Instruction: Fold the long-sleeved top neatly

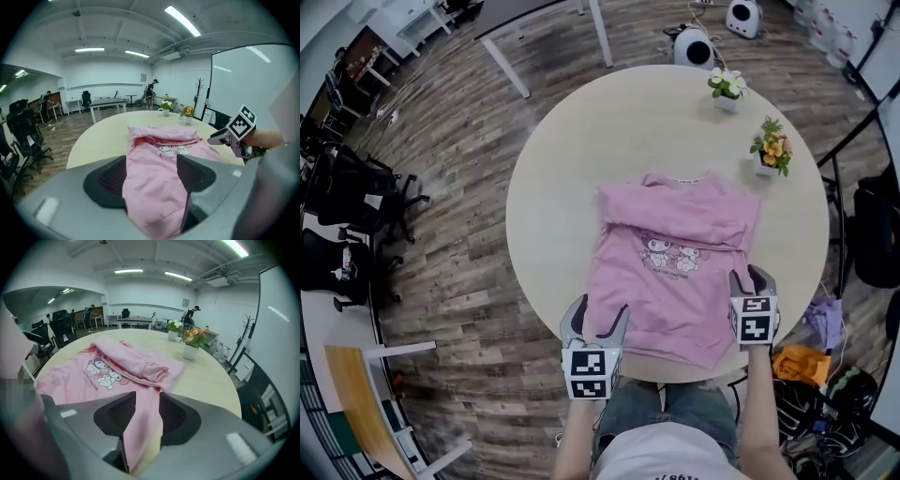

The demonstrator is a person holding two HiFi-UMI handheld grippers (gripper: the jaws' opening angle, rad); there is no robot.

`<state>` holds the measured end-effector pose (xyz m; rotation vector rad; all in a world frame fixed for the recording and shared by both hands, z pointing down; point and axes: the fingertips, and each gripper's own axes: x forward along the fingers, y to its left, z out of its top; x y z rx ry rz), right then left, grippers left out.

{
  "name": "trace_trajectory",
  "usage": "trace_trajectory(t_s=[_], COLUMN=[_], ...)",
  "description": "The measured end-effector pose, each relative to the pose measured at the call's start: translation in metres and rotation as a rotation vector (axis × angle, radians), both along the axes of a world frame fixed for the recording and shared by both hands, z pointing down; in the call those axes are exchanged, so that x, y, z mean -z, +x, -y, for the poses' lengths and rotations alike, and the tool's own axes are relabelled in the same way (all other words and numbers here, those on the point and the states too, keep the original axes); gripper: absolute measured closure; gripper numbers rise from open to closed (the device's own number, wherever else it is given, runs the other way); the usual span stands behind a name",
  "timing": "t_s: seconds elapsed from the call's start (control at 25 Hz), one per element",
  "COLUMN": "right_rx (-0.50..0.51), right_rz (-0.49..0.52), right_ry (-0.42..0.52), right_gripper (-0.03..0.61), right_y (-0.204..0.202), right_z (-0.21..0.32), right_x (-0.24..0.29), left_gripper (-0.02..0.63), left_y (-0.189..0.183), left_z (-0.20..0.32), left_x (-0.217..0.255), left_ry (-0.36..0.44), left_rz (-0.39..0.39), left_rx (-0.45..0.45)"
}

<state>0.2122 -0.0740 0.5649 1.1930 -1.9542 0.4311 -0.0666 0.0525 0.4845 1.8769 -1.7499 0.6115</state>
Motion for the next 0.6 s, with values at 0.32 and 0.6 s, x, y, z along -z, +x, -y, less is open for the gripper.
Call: trace_trajectory(t_s=[0.32,0.6], right_rx=[-0.135,-0.213], right_rz=[0.010,-0.001], right_ry=[0.025,0.022], right_gripper=[0.385,0.387], right_y=[0.010,0.015], right_z=[-0.073,-0.133], right_x=[0.012,0.013], left_gripper=[0.275,0.275], left_y=[-0.013,-0.015], left_z=[-0.036,-0.069], left_x=[-0.003,-0.017], left_ry=[-0.025,-0.056], left_rz=[-0.020,-0.026], left_rx=[-0.083,-0.176])
